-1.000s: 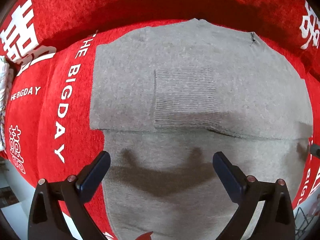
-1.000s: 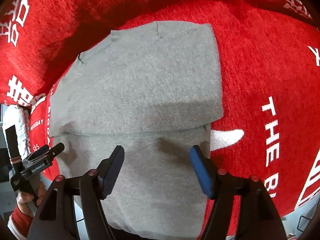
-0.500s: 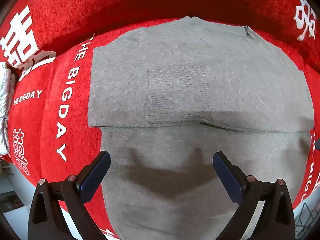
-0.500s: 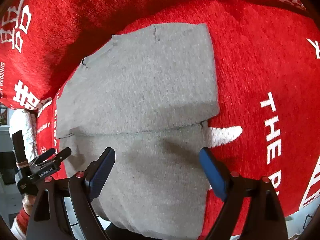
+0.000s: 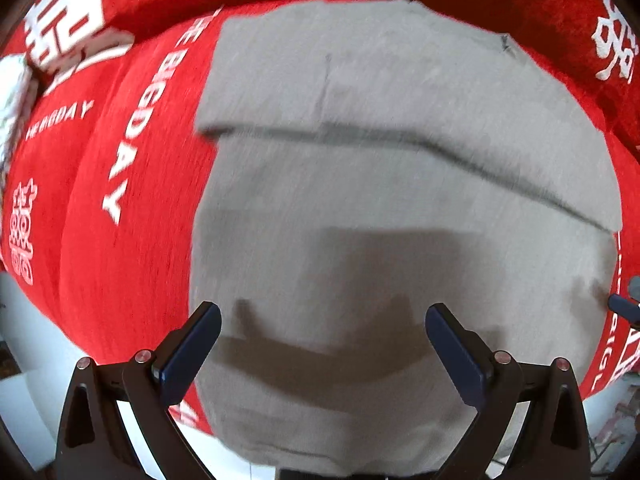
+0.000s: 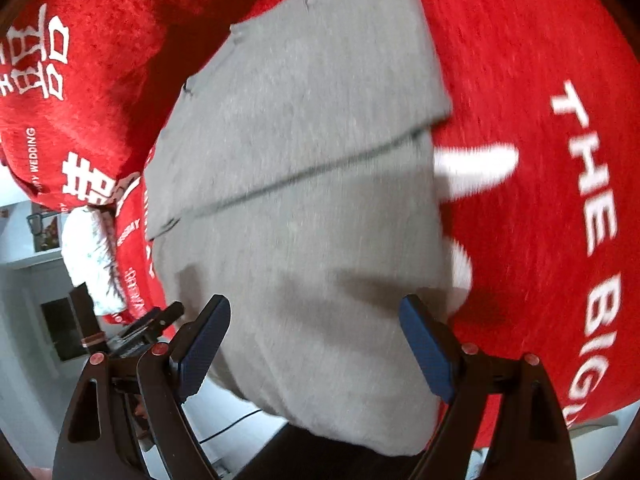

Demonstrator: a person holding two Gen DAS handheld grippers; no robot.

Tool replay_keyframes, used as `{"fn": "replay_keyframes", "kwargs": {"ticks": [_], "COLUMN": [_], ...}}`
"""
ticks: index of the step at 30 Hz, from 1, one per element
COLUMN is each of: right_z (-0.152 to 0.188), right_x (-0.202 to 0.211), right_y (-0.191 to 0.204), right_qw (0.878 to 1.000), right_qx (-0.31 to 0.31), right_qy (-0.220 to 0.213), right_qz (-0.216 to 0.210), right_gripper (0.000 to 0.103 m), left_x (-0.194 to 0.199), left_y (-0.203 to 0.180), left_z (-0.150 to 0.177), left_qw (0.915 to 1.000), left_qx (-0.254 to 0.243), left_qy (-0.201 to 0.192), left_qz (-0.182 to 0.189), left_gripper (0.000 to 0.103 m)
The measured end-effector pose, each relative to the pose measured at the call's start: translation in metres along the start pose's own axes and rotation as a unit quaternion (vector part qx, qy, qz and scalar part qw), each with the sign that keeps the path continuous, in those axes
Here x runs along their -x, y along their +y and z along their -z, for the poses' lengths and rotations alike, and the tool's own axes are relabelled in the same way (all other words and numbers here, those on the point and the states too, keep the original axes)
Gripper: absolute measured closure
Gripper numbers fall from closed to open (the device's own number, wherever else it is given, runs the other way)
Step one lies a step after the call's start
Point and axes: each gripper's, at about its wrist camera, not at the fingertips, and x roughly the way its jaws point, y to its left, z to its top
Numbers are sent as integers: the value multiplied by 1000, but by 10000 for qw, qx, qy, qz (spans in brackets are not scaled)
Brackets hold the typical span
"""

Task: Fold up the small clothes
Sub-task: 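Grasp the grey sweater hem with both tools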

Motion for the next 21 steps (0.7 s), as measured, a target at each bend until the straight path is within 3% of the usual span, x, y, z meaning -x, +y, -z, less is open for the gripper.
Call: {"fn": "replay_keyframes", "kwargs": {"ticks": [5, 11, 15, 21], "right_z": [33, 80, 116, 163], "right_x": [-9, -24, -36, -57], "right_y": [-1, -1, -14, -48], "right_qw": [9994, 9978, 9964, 9942], "right_qx": [1, -38, -238, -586], "right_qy": [227, 539, 749, 898], "right_qz": [-264, -388, -328, 102], "right_gripper": [14, 14, 14, 14], "left_x": [-2, -8, -14, -45], "left_y": [21, 41, 50, 65], "left_z": [32, 73, 104, 147], "left_qw": [9995, 9983, 9971, 9935], "left_qx": [185, 73, -11, 242], "left_qy": [189, 361, 437, 786], "left_qz": [164, 459, 626, 785], "left_gripper": [0, 0, 0, 0]}}
